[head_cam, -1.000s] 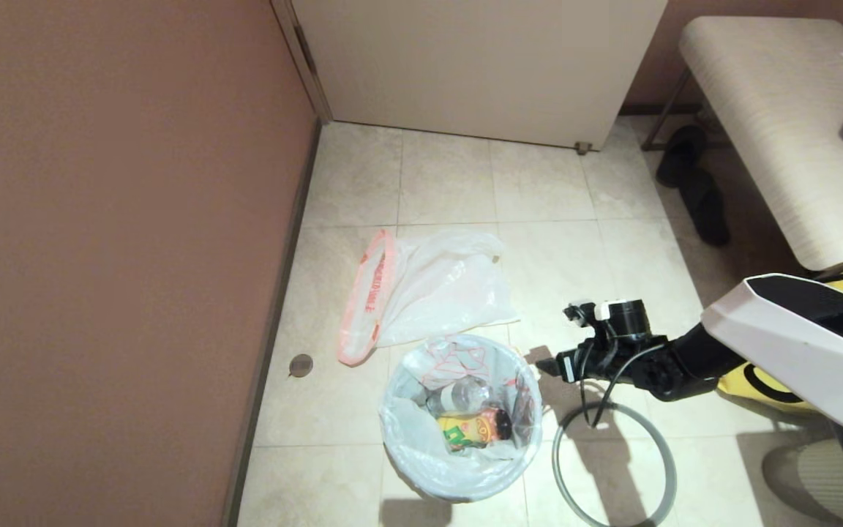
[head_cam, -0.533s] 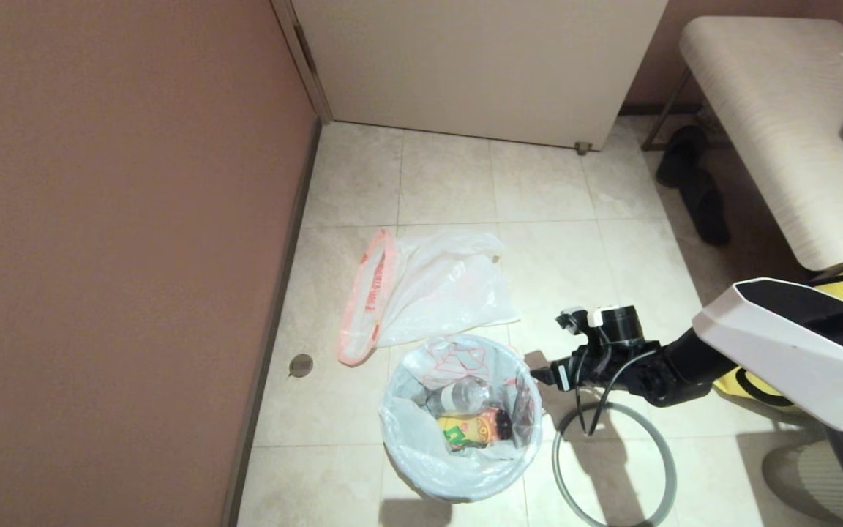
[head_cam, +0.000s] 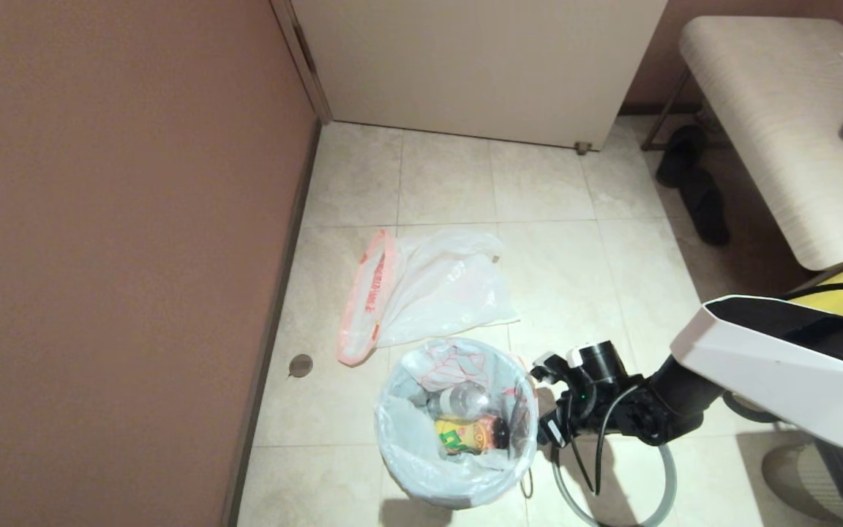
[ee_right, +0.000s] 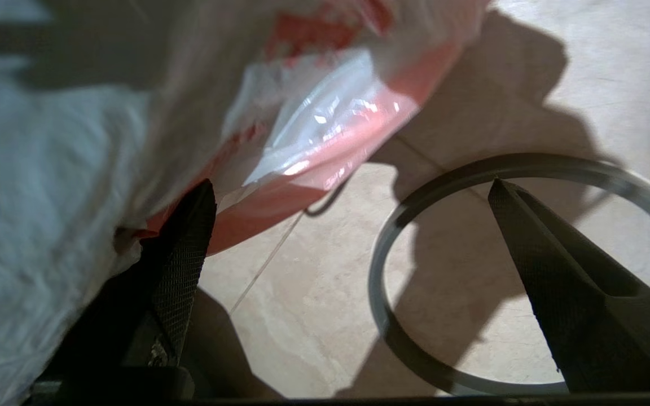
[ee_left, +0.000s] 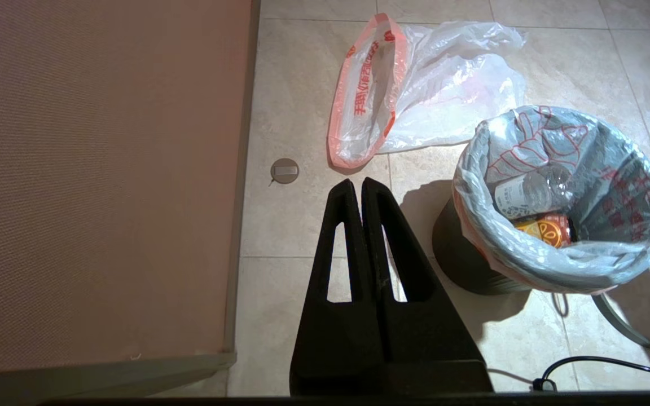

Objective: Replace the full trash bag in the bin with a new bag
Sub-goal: Place the trash bag on the floor

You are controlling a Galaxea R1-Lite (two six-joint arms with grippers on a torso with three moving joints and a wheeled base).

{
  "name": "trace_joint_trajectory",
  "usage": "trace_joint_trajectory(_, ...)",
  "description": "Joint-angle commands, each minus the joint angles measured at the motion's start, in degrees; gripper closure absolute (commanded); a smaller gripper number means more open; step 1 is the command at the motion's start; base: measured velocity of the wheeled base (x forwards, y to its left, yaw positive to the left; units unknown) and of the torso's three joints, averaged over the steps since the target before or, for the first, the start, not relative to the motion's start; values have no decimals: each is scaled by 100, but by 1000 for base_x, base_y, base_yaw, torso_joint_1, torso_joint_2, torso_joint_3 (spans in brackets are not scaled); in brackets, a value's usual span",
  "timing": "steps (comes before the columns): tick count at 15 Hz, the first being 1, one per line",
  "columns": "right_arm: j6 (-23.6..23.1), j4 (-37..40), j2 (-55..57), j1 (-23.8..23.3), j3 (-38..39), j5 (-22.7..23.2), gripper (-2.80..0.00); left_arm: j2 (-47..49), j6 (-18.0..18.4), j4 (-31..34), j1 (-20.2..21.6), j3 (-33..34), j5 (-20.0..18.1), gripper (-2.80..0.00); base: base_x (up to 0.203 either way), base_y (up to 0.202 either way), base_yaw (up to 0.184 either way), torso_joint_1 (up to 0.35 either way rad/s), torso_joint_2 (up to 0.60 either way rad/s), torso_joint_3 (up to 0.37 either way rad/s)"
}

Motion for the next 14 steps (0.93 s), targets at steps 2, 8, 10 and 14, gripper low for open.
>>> trace_joint_trajectory(2,-9,7,-221,375,230,7,-280,7,-6,-7,2,0,3,0,0,0,0,0,0,0)
trace_joint_trajectory(8,-9,-44,-310,522,326,-89,-280,7,-6,-1,6,0,3,0,0,0,0,0,0,0)
trace_joint_trajectory(10,-78,-42,-307,19,198,-8,-280,7,-6,-6,2,0,3,0,0,0,0,0,0,0)
trace_joint_trajectory(14,-113,-34,-520,-295,230,770,-280,7,-6,1,5,0,3,0,0,0,0,0,0,0)
